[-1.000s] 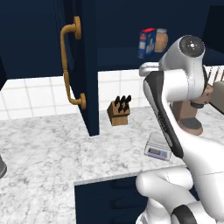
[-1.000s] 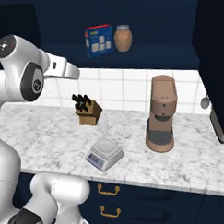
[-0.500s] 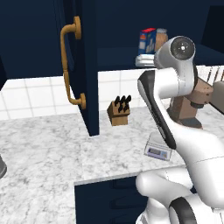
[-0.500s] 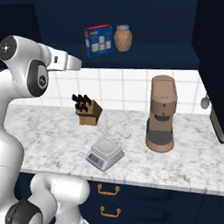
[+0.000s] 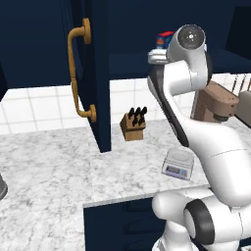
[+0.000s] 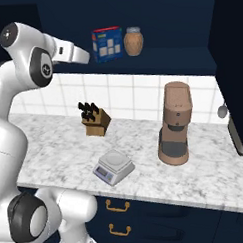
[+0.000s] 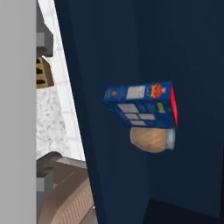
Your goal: Pick the boxed food and place it on the digital scale for weighing, and close the cabinet.
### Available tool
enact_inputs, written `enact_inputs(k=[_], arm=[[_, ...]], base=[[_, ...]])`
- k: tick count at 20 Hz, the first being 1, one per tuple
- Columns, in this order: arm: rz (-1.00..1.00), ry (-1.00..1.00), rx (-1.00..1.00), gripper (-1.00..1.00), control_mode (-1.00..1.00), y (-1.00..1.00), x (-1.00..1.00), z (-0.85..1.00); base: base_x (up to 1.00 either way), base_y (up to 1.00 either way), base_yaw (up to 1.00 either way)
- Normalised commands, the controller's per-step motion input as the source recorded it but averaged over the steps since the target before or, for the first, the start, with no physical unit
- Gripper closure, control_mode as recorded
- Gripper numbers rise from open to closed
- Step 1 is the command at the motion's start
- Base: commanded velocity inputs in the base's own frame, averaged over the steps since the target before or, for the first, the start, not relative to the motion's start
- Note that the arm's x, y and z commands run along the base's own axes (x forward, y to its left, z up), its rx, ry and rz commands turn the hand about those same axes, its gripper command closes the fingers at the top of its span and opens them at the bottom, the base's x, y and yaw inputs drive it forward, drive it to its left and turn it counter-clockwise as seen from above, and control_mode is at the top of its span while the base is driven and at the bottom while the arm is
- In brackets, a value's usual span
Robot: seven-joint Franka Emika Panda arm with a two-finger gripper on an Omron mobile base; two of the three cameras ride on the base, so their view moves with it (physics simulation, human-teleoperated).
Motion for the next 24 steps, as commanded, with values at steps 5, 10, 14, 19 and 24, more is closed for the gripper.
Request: enact_inputs(k=[5, 10, 14, 19, 24], arm=[[-0.06, 0.00, -0.05, -1.00, -1.00, 0.01, 0.25, 0.11], [-0.02, -0.02, -0.02, -1.00, -1.00, 0.00, 0.38, 0.03], [0.00, -0.06, 0.00, -1.00, -1.00, -0.05, 0.32, 0.00], [0.00, 0.00, 0.00, -1.00, -1.00, -0.04, 0.29, 0.00], [0.00, 0.00, 0.00, -1.00, -1.00, -0.09, 0.24, 0.00]], base=[[0.00, 0.00, 0.00], [0.00, 0.00, 0.00], [0.00, 0.00, 0.00], [0.00, 0.00, 0.00], [0.00, 0.00, 0.00]])
